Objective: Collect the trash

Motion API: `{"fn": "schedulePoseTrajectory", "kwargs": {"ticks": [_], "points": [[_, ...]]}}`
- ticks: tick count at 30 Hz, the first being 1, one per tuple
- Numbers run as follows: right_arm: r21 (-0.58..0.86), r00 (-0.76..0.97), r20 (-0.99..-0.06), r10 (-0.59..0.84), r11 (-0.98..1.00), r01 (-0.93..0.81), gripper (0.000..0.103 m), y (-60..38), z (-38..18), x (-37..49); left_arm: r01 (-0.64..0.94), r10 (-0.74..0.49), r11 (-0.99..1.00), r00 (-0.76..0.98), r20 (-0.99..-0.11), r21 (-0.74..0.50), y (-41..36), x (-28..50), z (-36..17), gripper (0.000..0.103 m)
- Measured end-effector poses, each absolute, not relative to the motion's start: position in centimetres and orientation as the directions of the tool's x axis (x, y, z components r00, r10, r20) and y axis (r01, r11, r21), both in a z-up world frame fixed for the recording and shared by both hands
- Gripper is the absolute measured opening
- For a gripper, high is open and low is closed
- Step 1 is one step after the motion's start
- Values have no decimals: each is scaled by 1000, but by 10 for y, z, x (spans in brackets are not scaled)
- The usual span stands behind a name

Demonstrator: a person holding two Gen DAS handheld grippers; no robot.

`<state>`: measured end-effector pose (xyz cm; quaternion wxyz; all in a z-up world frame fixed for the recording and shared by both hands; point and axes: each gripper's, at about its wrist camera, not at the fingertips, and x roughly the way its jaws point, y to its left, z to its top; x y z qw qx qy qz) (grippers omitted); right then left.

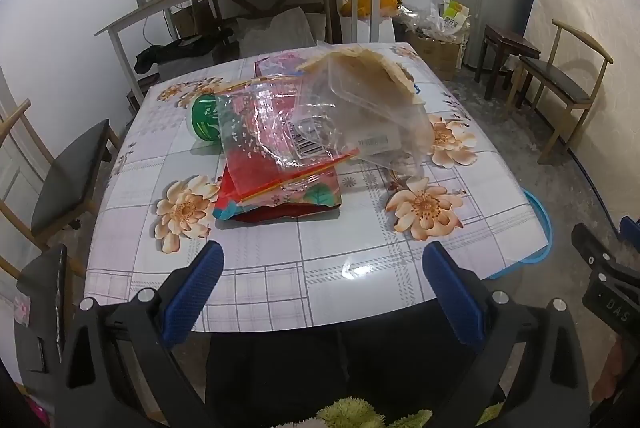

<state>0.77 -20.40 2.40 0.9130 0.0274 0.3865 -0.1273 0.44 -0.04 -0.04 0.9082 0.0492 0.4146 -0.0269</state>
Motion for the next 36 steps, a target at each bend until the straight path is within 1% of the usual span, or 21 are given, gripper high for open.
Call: {"fn": "schedulePoseTrajectory", "kwargs": {"ticks": [36], "points": [[-45, 675, -709, -206, 968, 248, 95, -190, 22, 16, 38, 45, 995, 668, -743, 94, 9, 4, 0, 98]]}}
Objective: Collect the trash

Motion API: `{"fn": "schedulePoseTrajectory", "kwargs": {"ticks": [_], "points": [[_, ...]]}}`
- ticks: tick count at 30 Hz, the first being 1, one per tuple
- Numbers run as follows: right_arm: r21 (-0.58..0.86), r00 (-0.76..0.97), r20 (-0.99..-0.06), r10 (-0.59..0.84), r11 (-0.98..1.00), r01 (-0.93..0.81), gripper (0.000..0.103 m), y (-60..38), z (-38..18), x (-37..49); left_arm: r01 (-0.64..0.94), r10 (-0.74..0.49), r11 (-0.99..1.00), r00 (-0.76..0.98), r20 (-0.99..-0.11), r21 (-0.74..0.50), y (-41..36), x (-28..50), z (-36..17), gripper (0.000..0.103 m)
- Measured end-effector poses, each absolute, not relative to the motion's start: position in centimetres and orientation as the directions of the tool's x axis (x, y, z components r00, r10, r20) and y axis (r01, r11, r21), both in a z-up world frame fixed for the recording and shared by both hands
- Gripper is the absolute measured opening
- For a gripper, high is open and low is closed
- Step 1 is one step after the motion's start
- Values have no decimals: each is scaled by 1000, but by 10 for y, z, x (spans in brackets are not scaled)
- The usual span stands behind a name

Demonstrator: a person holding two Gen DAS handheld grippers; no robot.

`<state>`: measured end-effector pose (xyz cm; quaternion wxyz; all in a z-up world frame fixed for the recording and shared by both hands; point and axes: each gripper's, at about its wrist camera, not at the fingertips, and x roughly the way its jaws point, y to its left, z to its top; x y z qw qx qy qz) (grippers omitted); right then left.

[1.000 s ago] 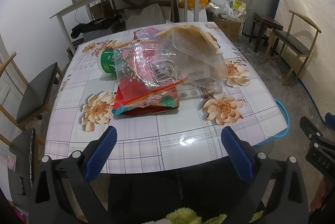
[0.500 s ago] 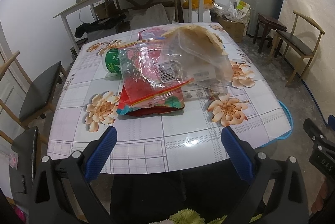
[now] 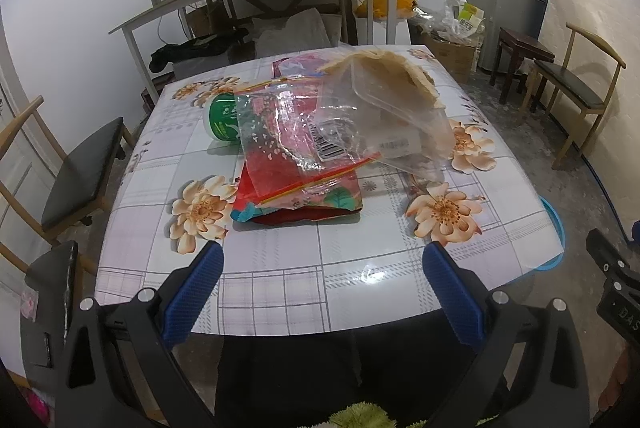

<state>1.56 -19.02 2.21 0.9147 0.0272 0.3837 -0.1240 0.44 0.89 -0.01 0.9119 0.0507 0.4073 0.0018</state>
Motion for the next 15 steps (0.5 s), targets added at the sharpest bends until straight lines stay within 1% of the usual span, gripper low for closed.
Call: {"fn": "schedulePoseTrajectory", "kwargs": {"ticks": [15], "points": [[-42, 673, -711, -202, 968, 247, 95, -185, 22, 19, 36, 50, 994, 668, -743, 99, 11, 6, 0, 98]]}}
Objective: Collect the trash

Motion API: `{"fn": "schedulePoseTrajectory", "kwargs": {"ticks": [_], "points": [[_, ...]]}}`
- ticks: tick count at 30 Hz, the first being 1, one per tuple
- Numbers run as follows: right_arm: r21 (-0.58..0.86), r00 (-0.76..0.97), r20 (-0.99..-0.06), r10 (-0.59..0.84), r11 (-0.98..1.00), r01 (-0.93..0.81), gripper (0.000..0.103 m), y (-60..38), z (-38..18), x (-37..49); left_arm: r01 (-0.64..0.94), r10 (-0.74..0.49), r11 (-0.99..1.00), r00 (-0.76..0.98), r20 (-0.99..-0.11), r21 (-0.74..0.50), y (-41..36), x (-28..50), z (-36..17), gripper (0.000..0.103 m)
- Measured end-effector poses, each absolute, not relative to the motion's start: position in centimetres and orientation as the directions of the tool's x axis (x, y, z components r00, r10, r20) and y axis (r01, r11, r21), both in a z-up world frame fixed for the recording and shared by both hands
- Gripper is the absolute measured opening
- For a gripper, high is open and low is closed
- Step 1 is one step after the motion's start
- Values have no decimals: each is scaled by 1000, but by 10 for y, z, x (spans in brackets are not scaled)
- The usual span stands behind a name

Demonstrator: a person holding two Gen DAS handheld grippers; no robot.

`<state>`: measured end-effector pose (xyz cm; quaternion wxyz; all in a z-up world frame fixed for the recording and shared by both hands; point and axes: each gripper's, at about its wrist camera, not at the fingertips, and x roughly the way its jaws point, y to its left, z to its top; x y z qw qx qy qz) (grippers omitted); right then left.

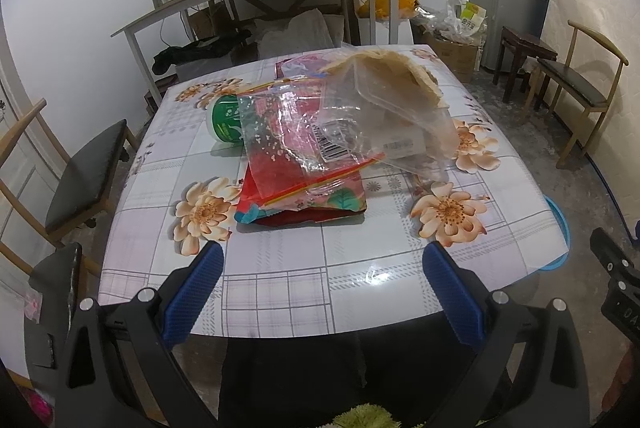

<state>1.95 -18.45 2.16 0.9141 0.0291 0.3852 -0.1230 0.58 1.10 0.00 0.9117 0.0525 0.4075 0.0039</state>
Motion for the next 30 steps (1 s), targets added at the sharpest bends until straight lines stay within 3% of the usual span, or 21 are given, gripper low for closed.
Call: {"fn": "schedulePoseTrajectory", "kwargs": {"ticks": [30], "points": [[-31, 668, -719, -193, 969, 246, 95, -184, 13, 22, 25, 76, 992, 655, -752, 122, 15, 7, -11, 98]]}}
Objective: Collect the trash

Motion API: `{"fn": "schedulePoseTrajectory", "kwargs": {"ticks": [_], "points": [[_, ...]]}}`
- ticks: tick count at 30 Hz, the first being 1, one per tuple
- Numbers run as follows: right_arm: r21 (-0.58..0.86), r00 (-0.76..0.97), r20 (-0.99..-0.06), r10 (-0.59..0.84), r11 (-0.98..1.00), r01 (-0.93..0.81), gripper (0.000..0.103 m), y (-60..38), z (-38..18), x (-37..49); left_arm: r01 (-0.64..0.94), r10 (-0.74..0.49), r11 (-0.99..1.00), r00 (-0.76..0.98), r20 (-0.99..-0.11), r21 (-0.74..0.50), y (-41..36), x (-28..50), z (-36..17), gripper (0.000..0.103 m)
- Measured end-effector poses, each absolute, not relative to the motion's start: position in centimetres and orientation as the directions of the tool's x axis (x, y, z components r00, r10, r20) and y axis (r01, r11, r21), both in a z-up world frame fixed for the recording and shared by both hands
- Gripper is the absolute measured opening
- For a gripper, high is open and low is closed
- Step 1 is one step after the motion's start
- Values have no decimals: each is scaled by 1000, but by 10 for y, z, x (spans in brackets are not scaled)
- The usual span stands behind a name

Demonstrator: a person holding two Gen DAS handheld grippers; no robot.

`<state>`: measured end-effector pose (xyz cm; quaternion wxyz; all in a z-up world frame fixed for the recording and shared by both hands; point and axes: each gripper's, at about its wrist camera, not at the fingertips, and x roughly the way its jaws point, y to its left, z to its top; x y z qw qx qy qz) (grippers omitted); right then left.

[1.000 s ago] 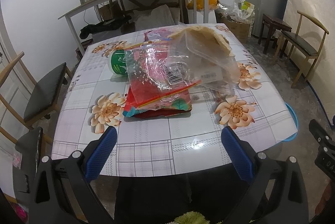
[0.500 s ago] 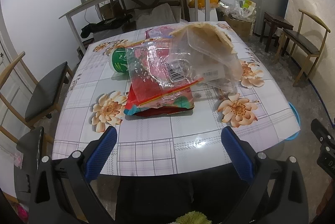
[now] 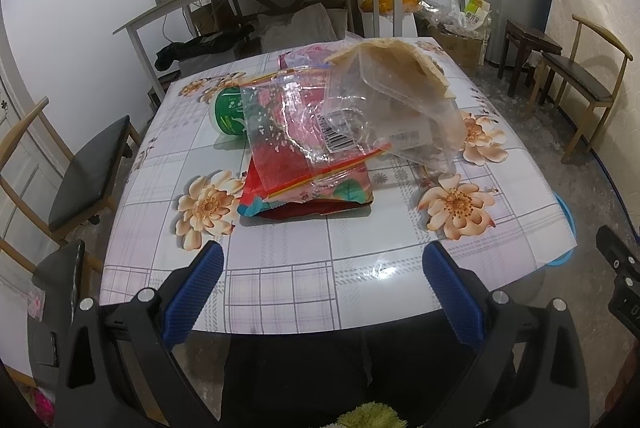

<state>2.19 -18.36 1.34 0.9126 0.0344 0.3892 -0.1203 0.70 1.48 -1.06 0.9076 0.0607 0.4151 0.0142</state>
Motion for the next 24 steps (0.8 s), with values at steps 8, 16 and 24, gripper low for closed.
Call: {"fn": "schedulePoseTrajectory", "kwargs": {"ticks": [8, 16, 24], "points": [[-7, 685, -711, -161, 975, 222, 95, -181, 11, 30, 24, 59, 995, 658, -751, 99, 32, 15, -14, 98], [66, 784, -617, -72, 988, 143, 95, -169, 31, 56, 19, 13, 999, 668, -744, 35, 69, 42, -17, 98], [119, 808, -587, 47, 992, 29, 95, -149, 56, 108, 114, -127, 991, 720, -682, -64, 95, 71, -2, 98]]}}
